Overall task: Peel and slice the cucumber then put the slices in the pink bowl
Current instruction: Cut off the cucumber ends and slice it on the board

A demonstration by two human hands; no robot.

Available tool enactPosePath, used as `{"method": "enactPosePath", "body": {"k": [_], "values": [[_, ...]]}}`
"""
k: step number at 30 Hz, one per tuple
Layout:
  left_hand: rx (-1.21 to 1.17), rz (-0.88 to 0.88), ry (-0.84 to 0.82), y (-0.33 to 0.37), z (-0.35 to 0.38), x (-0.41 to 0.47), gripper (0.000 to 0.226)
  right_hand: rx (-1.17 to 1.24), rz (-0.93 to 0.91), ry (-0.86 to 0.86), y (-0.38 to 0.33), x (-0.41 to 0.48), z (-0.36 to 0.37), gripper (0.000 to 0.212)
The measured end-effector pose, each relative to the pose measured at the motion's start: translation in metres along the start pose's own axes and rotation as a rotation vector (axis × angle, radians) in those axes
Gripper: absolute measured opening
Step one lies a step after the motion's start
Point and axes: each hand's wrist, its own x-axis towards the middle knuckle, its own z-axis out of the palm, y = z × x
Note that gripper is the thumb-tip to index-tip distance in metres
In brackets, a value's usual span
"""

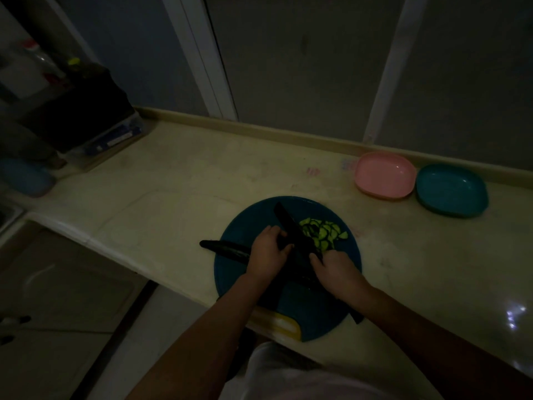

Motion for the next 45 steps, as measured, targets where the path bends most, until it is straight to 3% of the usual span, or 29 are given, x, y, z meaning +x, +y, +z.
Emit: {"method": "enactPosePath", "body": {"k": [14, 31, 45], "values": [[0.049, 0.025, -0.012, -0.001, 0.0, -0.006, 0.025, -0.081, -0.01, -0.011, -0.009, 0.01, 0.007, 0.048], [0.034, 0.005, 0.003, -0.002, -0.002, -0.006, 0.021, 0.0, -0.012, 0.042, 0.006, -0.004, 0.008, 0.049], [0.034, 0.011, -0.003, -0.002, -0.003, -0.006, 0.02, -0.073, -0.026, -0.017, -0.007, 0.0, 0.005, 0.05]]}}
